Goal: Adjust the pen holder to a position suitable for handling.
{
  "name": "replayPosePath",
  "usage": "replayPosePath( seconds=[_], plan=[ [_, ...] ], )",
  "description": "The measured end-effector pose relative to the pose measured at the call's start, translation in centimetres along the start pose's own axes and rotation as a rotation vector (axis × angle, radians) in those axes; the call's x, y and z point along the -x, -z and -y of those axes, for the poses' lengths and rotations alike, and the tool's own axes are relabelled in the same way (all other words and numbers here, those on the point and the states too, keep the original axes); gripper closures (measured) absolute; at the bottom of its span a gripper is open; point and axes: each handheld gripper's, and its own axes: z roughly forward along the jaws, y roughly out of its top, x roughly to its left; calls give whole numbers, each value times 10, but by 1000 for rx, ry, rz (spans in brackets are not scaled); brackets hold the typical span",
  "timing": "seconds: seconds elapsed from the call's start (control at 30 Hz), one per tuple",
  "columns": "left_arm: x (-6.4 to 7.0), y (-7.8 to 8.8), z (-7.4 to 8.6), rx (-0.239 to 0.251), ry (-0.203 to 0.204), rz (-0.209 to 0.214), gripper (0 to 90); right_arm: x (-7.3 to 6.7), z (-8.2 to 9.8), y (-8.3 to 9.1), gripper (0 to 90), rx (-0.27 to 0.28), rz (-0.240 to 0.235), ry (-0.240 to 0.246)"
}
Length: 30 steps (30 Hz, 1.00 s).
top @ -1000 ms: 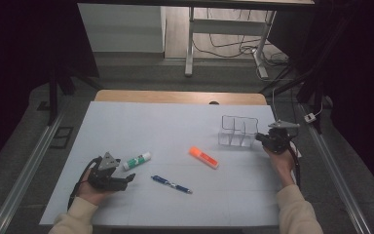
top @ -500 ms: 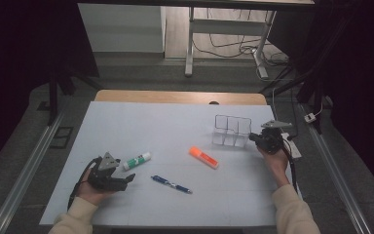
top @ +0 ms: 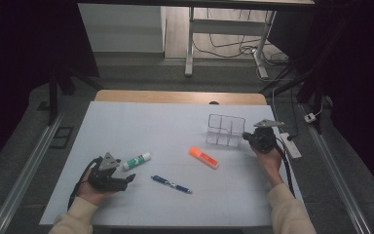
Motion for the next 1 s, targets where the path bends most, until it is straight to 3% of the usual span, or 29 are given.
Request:
replayPosePath(
  seconds=[1.0],
  plan=[
    [-1, 0, 0, -2, 1, -1, 208, -34, -19, -26, 891, 6, -49, 36]
  ],
)
